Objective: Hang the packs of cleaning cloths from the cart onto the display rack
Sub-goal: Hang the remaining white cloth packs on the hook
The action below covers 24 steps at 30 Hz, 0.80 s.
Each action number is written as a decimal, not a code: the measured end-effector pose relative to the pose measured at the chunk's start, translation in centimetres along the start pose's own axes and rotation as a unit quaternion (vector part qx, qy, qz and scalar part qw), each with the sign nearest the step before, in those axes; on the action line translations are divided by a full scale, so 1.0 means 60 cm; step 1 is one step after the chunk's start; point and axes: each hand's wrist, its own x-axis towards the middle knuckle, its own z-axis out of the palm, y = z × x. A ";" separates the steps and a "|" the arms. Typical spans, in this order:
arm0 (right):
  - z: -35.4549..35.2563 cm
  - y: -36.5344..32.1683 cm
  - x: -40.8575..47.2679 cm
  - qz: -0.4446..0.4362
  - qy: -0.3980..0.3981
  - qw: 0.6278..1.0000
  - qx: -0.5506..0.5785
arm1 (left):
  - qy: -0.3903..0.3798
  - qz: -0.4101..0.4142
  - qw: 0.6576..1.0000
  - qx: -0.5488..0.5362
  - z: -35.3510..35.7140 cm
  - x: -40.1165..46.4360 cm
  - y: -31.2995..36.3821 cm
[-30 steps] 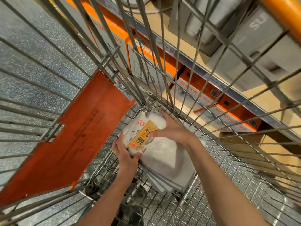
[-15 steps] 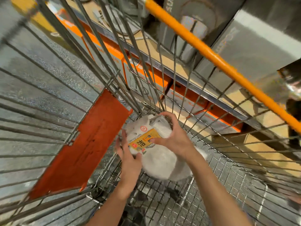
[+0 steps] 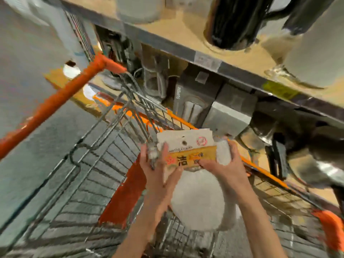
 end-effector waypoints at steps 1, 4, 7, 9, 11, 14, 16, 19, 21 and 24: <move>-0.005 -0.021 -0.007 0.000 -0.003 1.000 0.009 | 0.008 0.025 0.999 -0.034 -0.013 -0.004 0.032; -0.018 -0.101 -0.038 -0.021 -0.012 0.999 0.028 | -0.004 0.079 0.995 -0.061 -0.049 -0.031 0.131; -0.023 -0.165 -0.083 -0.027 -0.052 0.997 0.058 | -0.020 0.076 0.994 -0.080 -0.093 -0.063 0.194; -0.015 -0.203 -0.113 -0.027 -0.089 0.993 0.069 | -0.024 0.065 0.992 -0.108 -0.113 -0.087 0.223; 0.000 -0.230 -0.140 -0.022 -0.124 0.989 0.083 | -0.004 0.060 0.991 -0.116 -0.136 -0.114 0.244; 0.037 -0.251 -0.178 -0.009 -0.177 0.980 0.085 | 0.043 0.054 0.990 -0.122 -0.185 -0.164 0.265; 0.072 -0.255 -0.205 -0.009 -0.208 0.976 0.068 | 0.086 0.056 0.987 -0.125 -0.220 -0.209 0.274; 0.145 -0.278 -0.240 -0.042 -0.247 0.968 0.029 | 0.176 0.060 0.975 -0.121 -0.279 -0.270 0.277; 0.205 -0.298 -0.269 -0.078 -0.276 0.958 0.011 | 0.237 0.065 0.965 -0.094 -0.323 -0.305 0.280; 0.296 -0.310 -0.323 -0.113 -0.332 0.936 -0.007 | 0.315 0.063 0.944 -0.070 -0.399 -0.357 0.281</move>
